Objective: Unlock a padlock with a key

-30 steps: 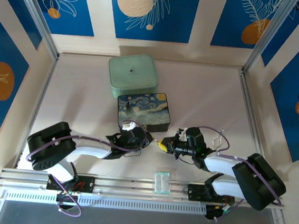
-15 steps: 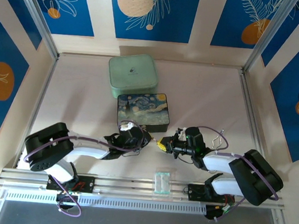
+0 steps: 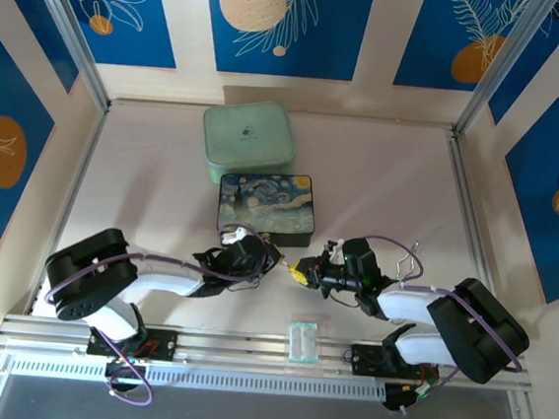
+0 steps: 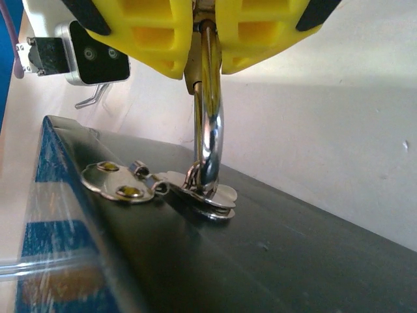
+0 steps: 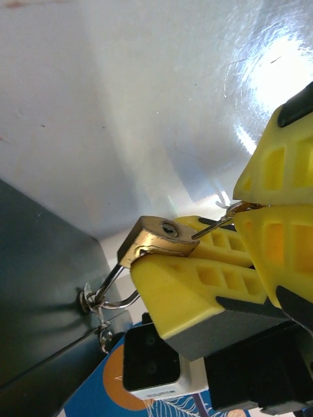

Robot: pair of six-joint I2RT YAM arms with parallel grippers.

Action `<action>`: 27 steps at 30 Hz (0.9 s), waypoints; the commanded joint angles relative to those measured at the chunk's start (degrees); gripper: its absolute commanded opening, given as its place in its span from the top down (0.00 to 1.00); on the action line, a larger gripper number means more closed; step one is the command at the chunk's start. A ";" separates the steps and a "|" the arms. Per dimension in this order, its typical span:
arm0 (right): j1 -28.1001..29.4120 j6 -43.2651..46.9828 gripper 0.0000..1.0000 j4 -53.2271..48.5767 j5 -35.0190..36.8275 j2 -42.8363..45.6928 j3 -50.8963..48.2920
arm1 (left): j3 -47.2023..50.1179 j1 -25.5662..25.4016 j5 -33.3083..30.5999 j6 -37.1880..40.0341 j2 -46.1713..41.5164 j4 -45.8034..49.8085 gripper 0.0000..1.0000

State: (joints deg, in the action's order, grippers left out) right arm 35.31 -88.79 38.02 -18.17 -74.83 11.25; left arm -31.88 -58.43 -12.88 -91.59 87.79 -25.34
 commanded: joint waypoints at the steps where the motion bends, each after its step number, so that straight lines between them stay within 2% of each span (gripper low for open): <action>1: 0.33 -0.86 1.00 1.55 1.02 -0.43 0.27 | -0.17 0.43 -0.07 -0.48 -2.26 -3.45 1.00; 12: 0.11 -0.68 1.00 4.97 1.09 -1.56 0.62 | 0.79 0.96 2.48 -0.66 -2.29 -6.57 1.00; 27: -0.15 0.02 1.00 4.64 3.54 -1.00 0.80 | 1.48 0.48 5.71 -2.25 0.49 -12.01 1.00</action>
State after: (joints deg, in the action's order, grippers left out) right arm 35.44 -89.56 41.32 -15.88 -76.09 11.27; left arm -30.37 -57.58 -10.07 -93.19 87.68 -31.51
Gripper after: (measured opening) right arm 0.058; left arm 0.101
